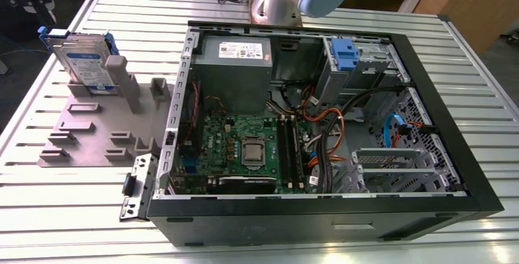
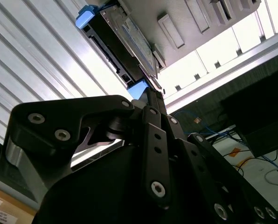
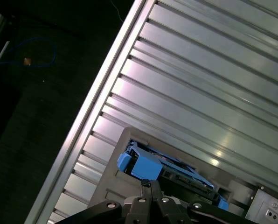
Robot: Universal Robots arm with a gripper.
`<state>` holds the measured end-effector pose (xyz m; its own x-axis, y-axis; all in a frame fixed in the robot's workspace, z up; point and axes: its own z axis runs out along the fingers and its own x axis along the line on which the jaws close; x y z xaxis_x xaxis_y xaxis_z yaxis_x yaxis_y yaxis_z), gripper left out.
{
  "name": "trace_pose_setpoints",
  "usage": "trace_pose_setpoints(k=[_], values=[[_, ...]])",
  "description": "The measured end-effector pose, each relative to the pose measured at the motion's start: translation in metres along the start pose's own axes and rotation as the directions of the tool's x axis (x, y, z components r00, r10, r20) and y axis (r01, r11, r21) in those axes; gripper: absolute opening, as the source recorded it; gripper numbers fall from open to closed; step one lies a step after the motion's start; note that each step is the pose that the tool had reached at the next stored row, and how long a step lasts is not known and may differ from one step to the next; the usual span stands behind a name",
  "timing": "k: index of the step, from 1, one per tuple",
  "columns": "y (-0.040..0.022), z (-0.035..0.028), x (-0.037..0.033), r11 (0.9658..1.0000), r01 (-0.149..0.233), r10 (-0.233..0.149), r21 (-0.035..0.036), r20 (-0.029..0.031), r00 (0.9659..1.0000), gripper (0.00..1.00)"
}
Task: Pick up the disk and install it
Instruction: 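Pick up the disk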
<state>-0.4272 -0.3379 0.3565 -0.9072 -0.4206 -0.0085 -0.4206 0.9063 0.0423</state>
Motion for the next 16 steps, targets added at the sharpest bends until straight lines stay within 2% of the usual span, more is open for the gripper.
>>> trace_pose_setpoints(k=[9, 16], values=[[0.0000, 0.0000, 0.0000, 1.0000, 0.002, -0.002, 0.0000, -0.0001, 1.0000, 0.11], [0.0000, 0.0000, 0.0000, 0.9997, 0.024, -0.024, -0.0002, -0.0010, 0.9997, 0.11]])
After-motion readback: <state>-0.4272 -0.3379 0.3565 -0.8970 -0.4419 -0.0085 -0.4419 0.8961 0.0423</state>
